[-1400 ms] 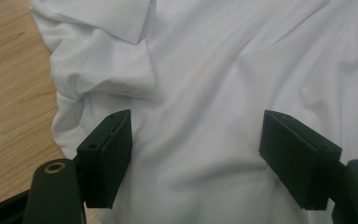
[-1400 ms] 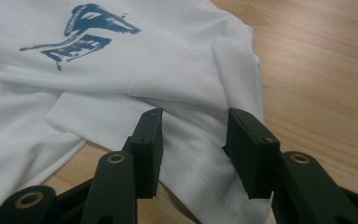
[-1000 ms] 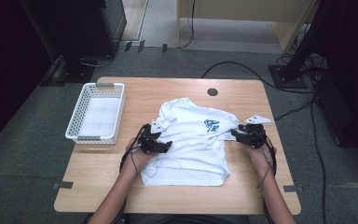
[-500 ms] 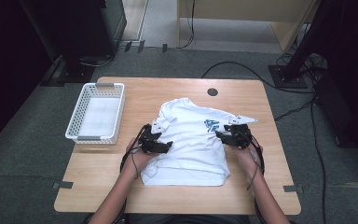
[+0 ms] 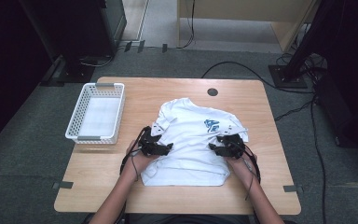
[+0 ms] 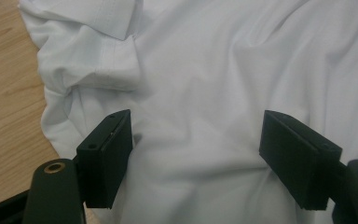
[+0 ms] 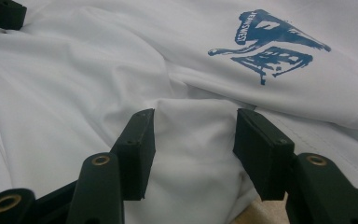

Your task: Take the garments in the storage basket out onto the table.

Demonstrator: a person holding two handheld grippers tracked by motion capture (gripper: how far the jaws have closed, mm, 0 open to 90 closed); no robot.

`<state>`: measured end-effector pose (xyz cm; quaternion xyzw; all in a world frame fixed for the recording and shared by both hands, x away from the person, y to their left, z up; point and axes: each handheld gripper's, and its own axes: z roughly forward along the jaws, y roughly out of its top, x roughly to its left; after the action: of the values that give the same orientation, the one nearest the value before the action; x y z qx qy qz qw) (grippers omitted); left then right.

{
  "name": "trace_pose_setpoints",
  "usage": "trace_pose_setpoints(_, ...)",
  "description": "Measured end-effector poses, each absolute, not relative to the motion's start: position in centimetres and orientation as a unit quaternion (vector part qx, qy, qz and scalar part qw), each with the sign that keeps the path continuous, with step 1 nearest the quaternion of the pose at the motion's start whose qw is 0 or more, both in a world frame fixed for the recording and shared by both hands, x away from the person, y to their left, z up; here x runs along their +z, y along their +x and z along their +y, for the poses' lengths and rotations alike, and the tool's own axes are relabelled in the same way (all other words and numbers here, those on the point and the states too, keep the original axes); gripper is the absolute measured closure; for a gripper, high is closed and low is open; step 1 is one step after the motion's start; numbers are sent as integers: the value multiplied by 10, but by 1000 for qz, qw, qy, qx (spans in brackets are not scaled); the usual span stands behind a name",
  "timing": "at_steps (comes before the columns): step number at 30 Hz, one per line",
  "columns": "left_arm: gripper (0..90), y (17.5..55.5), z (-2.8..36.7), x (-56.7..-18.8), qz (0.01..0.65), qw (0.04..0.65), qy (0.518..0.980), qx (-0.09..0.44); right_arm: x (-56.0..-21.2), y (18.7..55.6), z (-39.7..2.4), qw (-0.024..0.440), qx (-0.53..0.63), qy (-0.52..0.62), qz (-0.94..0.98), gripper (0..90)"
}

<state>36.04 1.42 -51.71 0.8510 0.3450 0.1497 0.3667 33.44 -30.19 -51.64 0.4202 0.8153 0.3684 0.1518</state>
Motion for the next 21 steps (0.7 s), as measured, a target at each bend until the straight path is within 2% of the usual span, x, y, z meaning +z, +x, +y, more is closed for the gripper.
trace_pose_setpoints(5,263,356,14,-518,345,369,850,149,-517,330,-304,156,369,418,815,478)
trace_pose_setpoints(21,223,333,7,-519,349,369,848,150,-520,314,-305,169,368,409,818,354)
